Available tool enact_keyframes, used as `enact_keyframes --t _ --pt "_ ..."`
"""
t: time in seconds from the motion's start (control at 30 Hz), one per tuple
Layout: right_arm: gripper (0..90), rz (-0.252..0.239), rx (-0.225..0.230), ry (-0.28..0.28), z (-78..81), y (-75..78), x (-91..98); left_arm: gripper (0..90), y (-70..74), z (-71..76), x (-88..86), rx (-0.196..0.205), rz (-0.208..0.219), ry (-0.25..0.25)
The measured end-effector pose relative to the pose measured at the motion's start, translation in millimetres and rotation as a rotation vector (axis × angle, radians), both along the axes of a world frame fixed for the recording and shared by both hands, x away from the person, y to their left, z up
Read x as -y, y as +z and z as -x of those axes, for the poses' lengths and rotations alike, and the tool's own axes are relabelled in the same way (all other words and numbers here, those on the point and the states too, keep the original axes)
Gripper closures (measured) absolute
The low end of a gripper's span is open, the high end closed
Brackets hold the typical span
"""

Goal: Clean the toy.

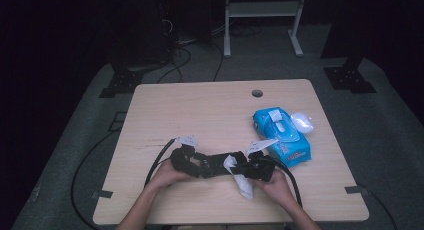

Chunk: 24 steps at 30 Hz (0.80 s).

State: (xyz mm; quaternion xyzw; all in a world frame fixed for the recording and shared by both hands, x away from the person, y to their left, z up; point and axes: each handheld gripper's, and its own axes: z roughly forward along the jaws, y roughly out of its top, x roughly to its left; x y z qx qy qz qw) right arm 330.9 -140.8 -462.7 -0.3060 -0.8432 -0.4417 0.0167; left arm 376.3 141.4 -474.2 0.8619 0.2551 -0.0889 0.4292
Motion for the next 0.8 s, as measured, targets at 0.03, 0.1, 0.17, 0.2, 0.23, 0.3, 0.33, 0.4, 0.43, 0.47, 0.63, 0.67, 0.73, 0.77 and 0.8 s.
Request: enact_keyframes --t 0.03,0.1,0.17,0.2,0.23,0.3,0.33,0.4,0.43,0.47,0.63,0.67,0.73,0.77,0.8 --pt "84.8 -0.003 0.001 -0.001 0.8 -0.3 0.4 17.1 -0.4 -0.5 0.4 -0.007 0.002 0.0" --pt "84.8 -0.003 0.001 -0.003 1.4 -0.5 0.9 17.4 0.0 -0.4 1.6 -0.011 -0.009 0.001" --pt "84.8 -0.006 0.004 -0.003 1.6 -0.8 1.1 17.5 -0.2 -0.5 2.4 -0.017 -0.01 0.006" --pt "84.8 -0.007 0.004 -0.003 1.6 -1.0 1.2 17.6 0.0 -0.3 2.7 -0.014 -0.012 0.006" --pt "84.8 -0.008 0.005 -0.005 2.0 -1.0 1.2 17.7 0.1 0.1 3.4 -0.008 -0.015 0.006" --pt "84.8 -0.01 0.009 -0.008 2.8 -1.3 1.2 17.7 0.4 0.9 4.7 0.009 -0.026 0.008" --pt "84.8 -0.011 0.01 -0.008 3.1 -1.5 1.2 17.7 0.7 2.2 6.1 0.017 -0.027 0.015" --pt "84.8 -0.011 0.01 -0.006 3.4 -1.5 1.4 17.7 1.6 4.2 9.1 0.046 -0.042 0.019" --pt "84.8 -0.01 0.01 -0.005 3.8 -1.6 1.6 17.7 2.0 5.0 10.6 0.061 -0.05 0.02" --pt "84.8 -0.01 0.008 -0.004 4.4 -1.6 1.8 17.7 2.1 5.6 11.6 0.068 -0.053 0.02" --pt "84.9 -0.009 0.017 -0.002 5.9 -1.7 2.0 17.6 1.3 2.5 8.5 0.03 -0.031 0.01" --pt "84.9 -0.009 0.018 -0.002 5.9 -1.7 2.0 17.6 1.2 1.1 6.9 0.01 -0.028 0.006" --pt "85.0 -0.008 0.016 -0.002 6.0 -1.6 2.2 17.4 -0.1 -0.1 5.2 -0.009 -0.014 0.01" --pt "85.1 -0.007 0.012 0.004 5.9 -1.8 2.5 17.4 -0.1 -0.1 5.2 -0.01 -0.014 0.01" --pt "85.1 -0.007 0.011 0.007 6.4 -2.3 3.0 17.4 0.1 -0.2 5.4 -0.011 -0.014 0.012"
